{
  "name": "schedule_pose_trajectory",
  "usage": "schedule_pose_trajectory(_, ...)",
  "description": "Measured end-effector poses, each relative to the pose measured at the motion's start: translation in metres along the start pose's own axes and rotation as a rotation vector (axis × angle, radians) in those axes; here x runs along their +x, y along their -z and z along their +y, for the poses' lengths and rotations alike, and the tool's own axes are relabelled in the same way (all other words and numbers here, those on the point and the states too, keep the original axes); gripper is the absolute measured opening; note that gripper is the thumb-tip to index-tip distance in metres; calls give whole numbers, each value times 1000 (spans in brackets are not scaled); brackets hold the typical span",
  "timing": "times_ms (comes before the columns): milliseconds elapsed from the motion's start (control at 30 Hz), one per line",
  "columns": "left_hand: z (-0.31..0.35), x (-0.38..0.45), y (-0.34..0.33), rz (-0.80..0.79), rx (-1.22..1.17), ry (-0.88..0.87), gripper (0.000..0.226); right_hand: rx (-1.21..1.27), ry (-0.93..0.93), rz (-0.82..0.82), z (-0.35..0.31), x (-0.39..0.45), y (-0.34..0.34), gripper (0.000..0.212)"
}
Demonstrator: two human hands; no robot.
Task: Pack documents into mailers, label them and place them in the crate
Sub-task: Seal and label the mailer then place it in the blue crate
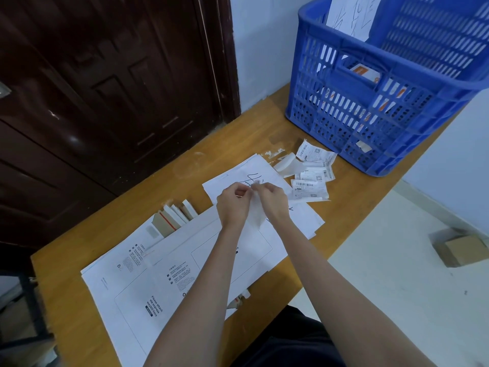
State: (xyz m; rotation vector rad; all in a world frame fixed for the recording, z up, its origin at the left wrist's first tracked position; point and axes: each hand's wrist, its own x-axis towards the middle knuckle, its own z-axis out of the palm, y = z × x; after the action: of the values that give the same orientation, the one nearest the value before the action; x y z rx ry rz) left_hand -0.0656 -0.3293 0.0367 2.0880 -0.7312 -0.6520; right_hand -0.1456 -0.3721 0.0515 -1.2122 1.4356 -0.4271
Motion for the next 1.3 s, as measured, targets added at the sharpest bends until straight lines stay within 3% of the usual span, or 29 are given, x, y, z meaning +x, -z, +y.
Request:
schedule_pose_trajectory(200,-3,1,-3,-44,-112,74,6,-27,107,101,11,5,-2,12)
schedule_pose_trajectory(433,-6,0,-3,-112,-300,274,18,203,-167,69,14,7,6,6)
schedule_pose_trajectory(533,-8,0,-4,-108,-298,320,17,252,-206,50,16,6,7,17)
schedule_pose_trajectory(700,-3,-6,-5,-97,-42,191,10,124,-140,13,11,-3,5,15)
schedule_pose_trajectory(767,-1,-8,-4,-106,69,104,10,119,-141,3,11,-4,4,27)
schedule_pose_trajectory(933,-3,-11,-6,-91,87,13,25,-66,3,37,13,-2,4,18)
schedule_pose_trajectory(1067,-7,-7,-8,-73,99,-74,24,-86,46,53,13,-1,4,14)
schedule_pose_trajectory(1300,-6,-5,-10,-78,139,43,19,38,-140,56,13,4,5,23)
